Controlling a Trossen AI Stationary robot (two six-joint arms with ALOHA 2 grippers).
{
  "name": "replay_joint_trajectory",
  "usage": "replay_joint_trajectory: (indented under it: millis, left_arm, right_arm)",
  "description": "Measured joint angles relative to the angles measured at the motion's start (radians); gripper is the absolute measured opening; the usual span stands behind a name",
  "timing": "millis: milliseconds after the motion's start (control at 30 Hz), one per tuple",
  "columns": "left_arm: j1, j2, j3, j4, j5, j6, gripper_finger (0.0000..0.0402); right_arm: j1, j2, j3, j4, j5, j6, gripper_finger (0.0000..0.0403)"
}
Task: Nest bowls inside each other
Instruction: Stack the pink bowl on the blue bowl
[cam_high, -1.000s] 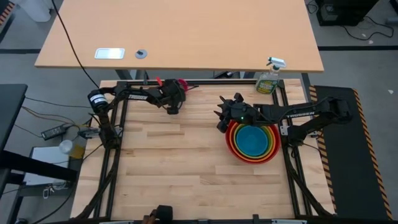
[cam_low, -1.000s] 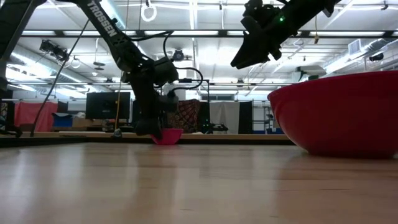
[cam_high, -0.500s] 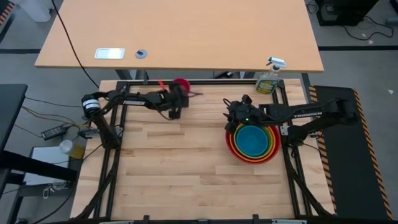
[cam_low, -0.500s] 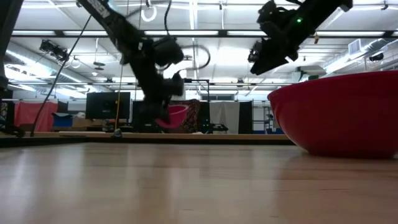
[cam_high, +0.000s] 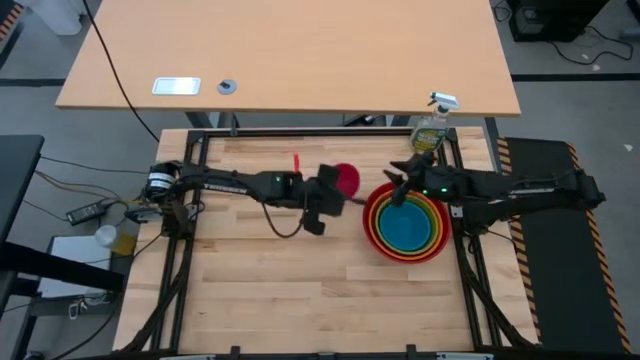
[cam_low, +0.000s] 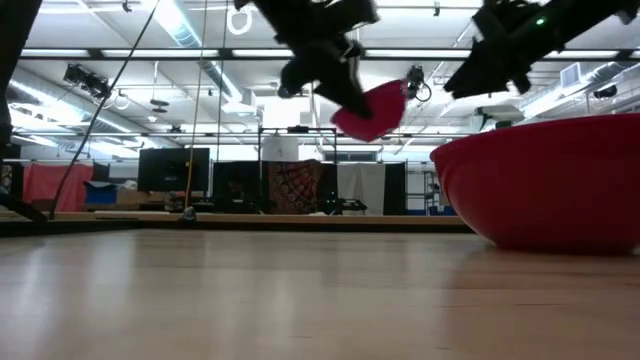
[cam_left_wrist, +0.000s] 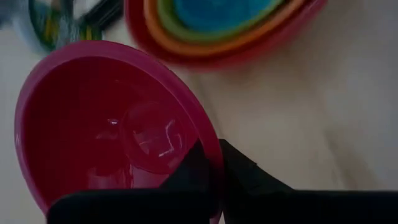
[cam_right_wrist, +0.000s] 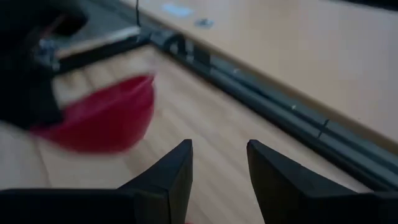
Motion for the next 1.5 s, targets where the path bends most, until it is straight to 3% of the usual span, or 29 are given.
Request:
replay_joint_trajectory:
  millis: [233,500,767,900,1167,1233,1500]
  left_arm:
    - [-0.026,0.085,0.059,0.200,0.114,0.074,0.0013]
    - [-0.046,0.215,0.061,0.588,0.258,0.119,0.0014]
    - [-0.054,0.345,0.091,0.739,0.282,0.096,0.0015]
    - [-0.059,0.413,0.196,0.632,0.287,0.091,0.0015]
    - [-0.057,0.583,0.573,0.219,0.288,0.087,0.0015]
    - [-0.056,0.624,0.639,0.183,0.288,0.088,0.0015]
    - [-0.055,0.662,0.685,0.104,0.282,0.161,0.0015]
  right_arm:
    - [0.044,-0.176,-0.071,0.036,0.157,-0.004,0.0161]
    - [0.064,-0.261,-0.107,0.074,0.164,-0.038,0.0161]
    - [0.064,-0.267,-0.106,0.085,0.163,-0.056,0.0161]
    - [0.065,-0.261,-0.106,0.090,0.160,-0.054,0.0161]
    - [0.083,-0.264,-0.106,0.090,0.153,-0.052,0.0161]
    - [0.088,-0.263,-0.106,0.087,0.153,-0.053,0.0161]
    - [0.091,-0.263,-0.106,0.084,0.152,-0.056,0.0161]
